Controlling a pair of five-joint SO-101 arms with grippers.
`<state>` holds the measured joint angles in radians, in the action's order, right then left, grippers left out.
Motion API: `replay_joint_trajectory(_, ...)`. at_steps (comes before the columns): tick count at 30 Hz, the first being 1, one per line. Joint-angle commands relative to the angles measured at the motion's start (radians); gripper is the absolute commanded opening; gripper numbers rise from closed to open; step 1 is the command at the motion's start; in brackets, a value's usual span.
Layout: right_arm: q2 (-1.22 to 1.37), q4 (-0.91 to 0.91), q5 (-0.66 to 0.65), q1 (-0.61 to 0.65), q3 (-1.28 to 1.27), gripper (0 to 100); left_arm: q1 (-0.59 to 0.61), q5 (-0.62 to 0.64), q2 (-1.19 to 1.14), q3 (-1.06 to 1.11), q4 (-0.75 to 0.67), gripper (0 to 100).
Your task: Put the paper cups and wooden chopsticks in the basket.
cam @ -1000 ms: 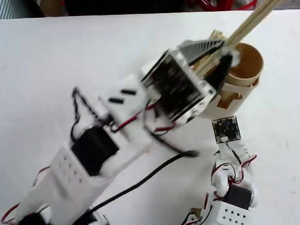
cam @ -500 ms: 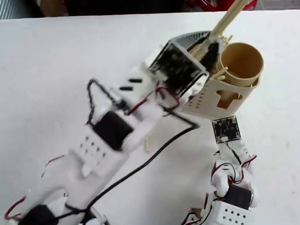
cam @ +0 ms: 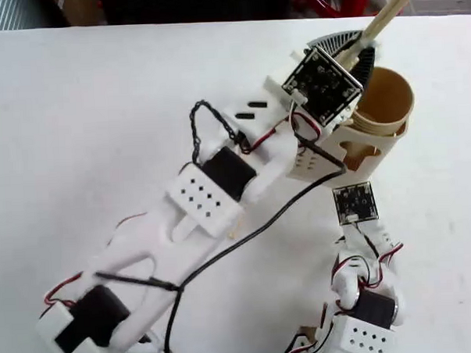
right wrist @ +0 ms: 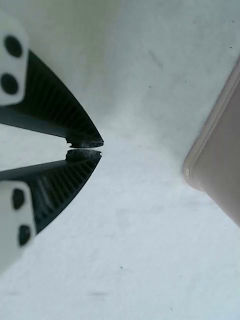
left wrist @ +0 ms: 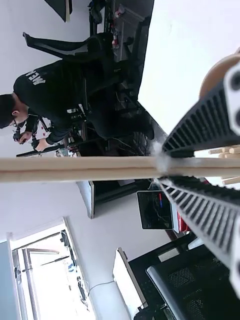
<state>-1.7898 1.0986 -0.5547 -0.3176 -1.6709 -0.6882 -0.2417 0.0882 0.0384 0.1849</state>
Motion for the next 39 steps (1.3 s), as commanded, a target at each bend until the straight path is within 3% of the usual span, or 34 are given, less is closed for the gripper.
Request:
replay_joint_trajectory(1, -0.012, -0.021, -0.005, -0.004, -0.003, 2.3, 0.042, -0.005, -0.068, -0.012, -0.089, 2)
replay_joint_trajectory(5, -0.012, -0.021, -0.005, -0.004, -0.003, 2.3, 0.074, 0.058, -0.145, -0.014, -0.143, 2)
replay_joint_trajectory(17, -0.012, -0.021, -0.005, -0.004, -0.003, 2.3, 0.079, 0.100, -0.151, -0.003, -0.110, 2)
replay_joint_trajectory(22, -0.013, -0.022, -0.005, -0.004, -0.003, 2.3, 0.114, 0.196, -0.153, -0.005, -0.095, 10)
replay_joint_trajectory(37, -0.013, -0.022, -0.005, -0.004, -0.003, 2.3, 0.168, 0.198, -0.119, -0.018, -0.058, 8)
replay_joint_trajectory(39, -0.013, -0.022, -0.005, -0.004, -0.003, 2.3, 0.193, 0.198, -0.073, -0.025, 0.000, 8)
